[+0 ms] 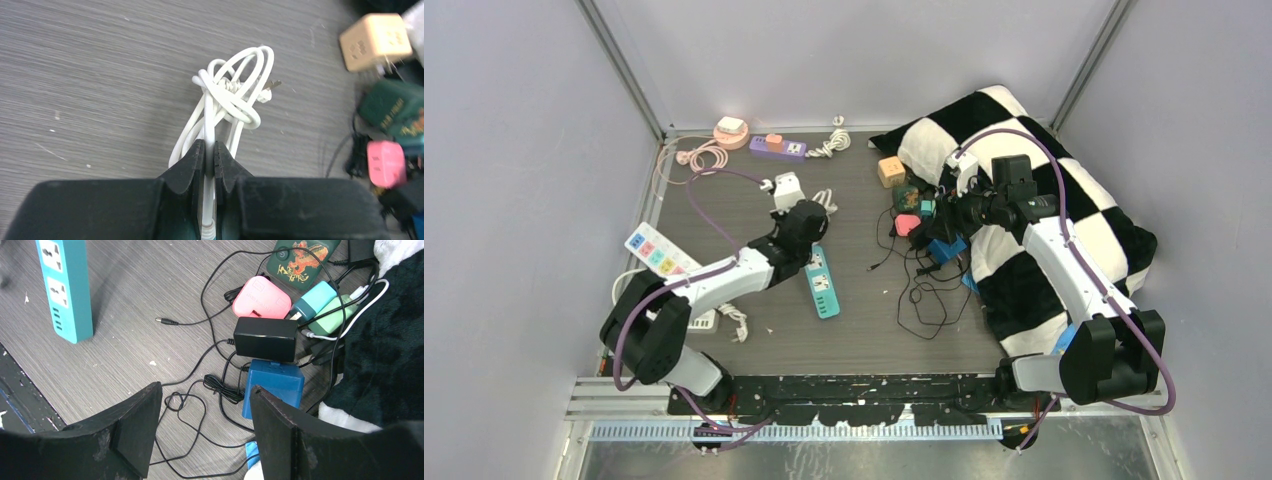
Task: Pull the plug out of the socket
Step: Move the socket to the center of the board.
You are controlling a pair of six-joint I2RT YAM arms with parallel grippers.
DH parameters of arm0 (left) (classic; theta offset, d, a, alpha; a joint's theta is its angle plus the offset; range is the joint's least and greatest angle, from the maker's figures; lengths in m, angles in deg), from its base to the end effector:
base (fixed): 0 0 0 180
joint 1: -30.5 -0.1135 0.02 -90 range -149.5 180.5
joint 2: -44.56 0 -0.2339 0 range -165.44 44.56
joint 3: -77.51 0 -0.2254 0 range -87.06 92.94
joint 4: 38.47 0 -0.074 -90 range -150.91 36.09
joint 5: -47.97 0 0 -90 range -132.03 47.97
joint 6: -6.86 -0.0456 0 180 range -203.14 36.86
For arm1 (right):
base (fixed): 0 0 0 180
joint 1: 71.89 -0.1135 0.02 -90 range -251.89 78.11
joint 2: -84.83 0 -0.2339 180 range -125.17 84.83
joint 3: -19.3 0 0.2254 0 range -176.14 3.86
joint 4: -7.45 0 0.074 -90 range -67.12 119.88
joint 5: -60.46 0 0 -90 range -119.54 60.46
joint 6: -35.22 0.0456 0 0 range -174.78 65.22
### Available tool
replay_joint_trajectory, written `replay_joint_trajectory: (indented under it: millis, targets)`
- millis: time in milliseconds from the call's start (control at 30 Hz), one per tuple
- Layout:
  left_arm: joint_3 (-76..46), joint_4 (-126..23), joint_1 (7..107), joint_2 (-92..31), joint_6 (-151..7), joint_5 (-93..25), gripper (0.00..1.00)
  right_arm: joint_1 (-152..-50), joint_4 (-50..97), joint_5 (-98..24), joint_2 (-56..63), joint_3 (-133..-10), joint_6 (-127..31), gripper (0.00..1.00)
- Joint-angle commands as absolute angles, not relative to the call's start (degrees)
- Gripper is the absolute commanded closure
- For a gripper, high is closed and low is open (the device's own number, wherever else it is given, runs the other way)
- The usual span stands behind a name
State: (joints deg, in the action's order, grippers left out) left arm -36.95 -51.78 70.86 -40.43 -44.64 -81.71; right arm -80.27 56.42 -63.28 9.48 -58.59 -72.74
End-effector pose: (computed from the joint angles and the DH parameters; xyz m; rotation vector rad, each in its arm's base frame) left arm 0.2504 -0.1746 0.2124 -0.3550 1.9711 -0.1334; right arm 0.2567 0.0634 0.2687 -0.7861 2.1504 0.6110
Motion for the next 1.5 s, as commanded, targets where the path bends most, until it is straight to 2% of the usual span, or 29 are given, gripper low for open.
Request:
replay_joint_trajectory:
  millis: [0,200,467,833,1200,1367,1467]
  targets:
    - [-36.84,-48.41,65.88,-37.00,-44.29,-87.23,1.00,-79.91,56.28,-64.24,10.46,-61.09,-73.56,0.30]
    - [-34.76,-49.87,56.22,-37.60,-41.93,-85.58,1.00,-79.92,56.37,-64.48,10.77,-61.09,-73.49,0.30]
    - [-28.83,-53.46,43.60,-44.32,-37.88,-84.36,0.99,-79.96,56.50,-65.13,11.47,-61.09,-73.34,0.30]
    - [-22.45,-58.77,33.70,-53.09,-33.29,-87.65,0.98,-79.91,56.72,-66.12,12.01,-61.09,-73.49,0.30]
    - [-14.69,-68.53,23.63,-60.16,-29.66,-83.13,0.94,-79.89,56.90,-66.63,11.97,-61.09,-73.62,0.30]
    - [-9.86,-74.21,20.56,-62.97,-30.24,-82.35,0.85,-79.92,56.96,-66.72,11.95,-61.18,-73.75,0.30]
    - [-8.98,-76.23,19.31,-63.24,-29.95,-82.05,0.67,-79.95,56.94,-66.68,11.92,-61.18,-73.73,0.30]
